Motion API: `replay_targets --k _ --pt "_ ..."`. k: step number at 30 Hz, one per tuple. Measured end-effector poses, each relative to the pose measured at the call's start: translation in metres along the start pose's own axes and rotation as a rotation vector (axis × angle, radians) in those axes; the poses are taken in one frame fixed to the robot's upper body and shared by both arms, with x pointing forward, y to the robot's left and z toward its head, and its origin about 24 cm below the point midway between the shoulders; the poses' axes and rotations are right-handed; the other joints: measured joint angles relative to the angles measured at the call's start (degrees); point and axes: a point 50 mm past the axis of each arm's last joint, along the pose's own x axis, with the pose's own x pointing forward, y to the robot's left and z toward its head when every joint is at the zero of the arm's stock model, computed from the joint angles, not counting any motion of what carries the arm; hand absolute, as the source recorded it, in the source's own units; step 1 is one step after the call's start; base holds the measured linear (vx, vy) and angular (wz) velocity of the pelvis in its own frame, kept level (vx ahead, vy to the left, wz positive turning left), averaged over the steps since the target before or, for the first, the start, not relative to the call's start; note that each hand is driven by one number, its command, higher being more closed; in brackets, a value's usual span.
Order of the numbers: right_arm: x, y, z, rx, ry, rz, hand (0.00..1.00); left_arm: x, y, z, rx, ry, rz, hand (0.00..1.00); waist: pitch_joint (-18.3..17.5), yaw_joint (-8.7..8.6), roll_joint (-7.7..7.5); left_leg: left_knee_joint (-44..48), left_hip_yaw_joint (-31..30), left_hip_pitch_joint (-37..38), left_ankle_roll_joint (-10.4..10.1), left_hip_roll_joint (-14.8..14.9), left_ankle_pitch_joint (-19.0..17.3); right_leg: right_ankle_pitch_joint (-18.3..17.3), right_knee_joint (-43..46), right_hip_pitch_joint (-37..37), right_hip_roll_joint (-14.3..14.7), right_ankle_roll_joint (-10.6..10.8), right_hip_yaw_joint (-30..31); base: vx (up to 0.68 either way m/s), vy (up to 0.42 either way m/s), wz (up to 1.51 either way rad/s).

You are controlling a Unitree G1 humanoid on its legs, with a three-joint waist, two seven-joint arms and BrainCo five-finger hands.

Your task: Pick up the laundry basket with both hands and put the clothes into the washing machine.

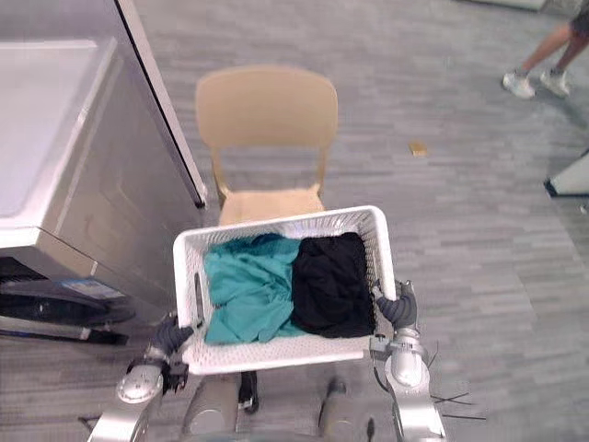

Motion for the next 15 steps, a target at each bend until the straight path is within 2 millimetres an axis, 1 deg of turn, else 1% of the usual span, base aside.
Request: replay_targets --k 1,2,3,4,5,6,7,8,9,10,11,12,13,14,15 --pt "0.004 0.002 0.005 0.012 -0.018 -0.008 1.00 0.004 0.001 0.007 -0.007 -0.028 0.013 1.00 0.77 -0.19 0.00 0.52 -0.15 -1.39 0.04 -0.03 0.06 -0.44 1.19 -1.65 -0.15 -0.12 -0.05 -0.18 0.004 0.13" --pt "0.012 0.004 0.014 0.044 -0.050 -0.021 1.00 0.012 0.003 0.021 -0.029 -0.083 0.045 1.00 2.70 -0.06 0.29 1.43 -0.35 -3.19 0.00 -0.09 0.09 -0.79 3.14 -4.05 -0.41 -0.03 -0.01 -0.23 0.000 0.10" --pt "0.018 0.005 0.022 0.067 -0.074 -0.030 1.00 0.017 0.004 0.031 -0.054 -0.124 0.073 1.00 3.86 -0.04 0.62 1.98 -0.47 -4.64 -0.16 -0.14 0.25 -0.91 4.56 -5.78 -0.56 -0.10 0.08 -0.25 -0.005 0.12" --pt "0.026 0.008 0.031 0.096 -0.103 -0.045 1.00 0.025 0.005 0.047 -0.084 -0.189 0.111 1.00 4.36 0.14 1.07 2.40 -0.51 -7.31 -0.17 -0.16 0.41 -0.95 5.93 -8.71 -0.76 -0.15 0.06 -0.18 -0.011 0.12" --pt "0.030 0.010 0.035 0.113 -0.113 -0.054 1.00 0.029 0.006 0.054 -0.098 -0.217 0.130 1.00 4.53 0.17 1.27 2.50 -0.52 -8.39 -0.22 -0.16 0.44 -0.94 6.26 -9.86 -0.86 -0.15 -0.05 -0.14 -0.018 0.12" --pt "0.039 0.015 0.042 0.143 -0.125 -0.052 1.00 0.035 0.008 0.065 -0.119 -0.261 0.159 1.00 4.74 0.20 1.32 2.61 -0.52 -10.11 -0.45 -0.17 0.58 -0.87 6.89 -11.77 -1.00 -0.26 -0.13 -0.11 -0.027 0.09" --pt "0.051 0.020 0.051 0.170 -0.142 -0.052 1.00 0.045 0.012 0.082 -0.146 -0.315 0.194 1.00 4.86 0.22 1.40 2.92 -0.67 -12.39 -0.76 -0.09 0.79 -0.73 7.71 -14.25 -1.08 -0.47 -0.30 -0.10 -0.030 0.07" --pt "0.056 0.023 0.056 0.186 -0.146 -0.055 1.00 0.050 0.013 0.090 -0.160 -0.337 0.207 1.00 5.14 0.18 1.37 3.03 -0.69 -13.20 -0.92 -0.09 0.92 -0.66 8.03 -15.23 -1.17 -0.57 -0.41 -0.10 -0.042 0.01" --pt "0.070 0.030 0.070 0.224 -0.170 -0.057 1.00 0.060 0.017 0.113 -0.200 -0.397 0.238 1.00 6.38 0.20 1.47 3.57 -0.76 -14.99 -0.84 0.24 1.40 -0.44 8.86 -17.05 -1.08 -0.70 -0.51 -0.09 -0.044 -0.06" --pt "0.077 0.034 0.081 0.250 -0.189 -0.056 1.00 0.065 0.021 0.128 -0.222 -0.438 0.260 1.00 7.53 0.16 1.74 4.15 -0.75 -15.91 -0.84 0.93 1.41 -0.15 8.94 -17.75 -0.58 -1.09 -0.57 -0.09 -0.042 -0.09" --pt "0.080 0.035 0.085 0.261 -0.196 -0.056 1.00 0.067 0.022 0.133 -0.227 -0.454 0.268 1.00 7.87 0.18 1.77 4.32 -0.78 -16.36 -0.84 1.08 1.41 -0.05 8.93 -18.15 -0.44 -1.25 -0.59 -0.06 -0.023 -0.13" --pt "0.088 0.035 0.100 0.290 -0.231 -0.065 1.00 0.071 0.027 0.154 -0.228 -0.504 0.285 1.00 8.76 0.14 1.84 4.69 -1.14 -18.08 -0.84 1.21 1.47 0.38 8.90 -19.72 -0.21 -1.27 -0.64 -0.05 -0.013 -0.13" --pt "0.095 0.037 0.115 0.317 -0.264 -0.071 1.00 0.074 0.032 0.171 -0.233 -0.551 0.297 1.00 9.20 0.02 1.84 4.79 -1.13 -19.81 -0.45 1.55 2.51 0.76 8.89 -21.37 0.07 -1.19 -0.67 -0.04 -0.016 -0.16" --pt "0.102 0.038 0.131 0.346 -0.295 -0.082 1.00 0.077 0.037 0.192 -0.242 -0.603 0.306 1.00 10.26 0.00 1.81 4.88 -1.17 -21.03 0.40 1.88 3.38 1.04 8.77 -22.50 0.40 -1.08 -0.71 -0.02 -0.016 -0.12" --pt "0.107 0.037 0.141 0.369 -0.314 -0.089 1.00 0.078 0.039 0.205 -0.249 -0.634 0.307 1.00 11.12 0.00 1.83 4.86 -1.25 -21.57 0.61 1.93 3.62 1.18 8.68 -22.93 0.48 -1.14 -0.83 0.01 -0.012 -0.05"
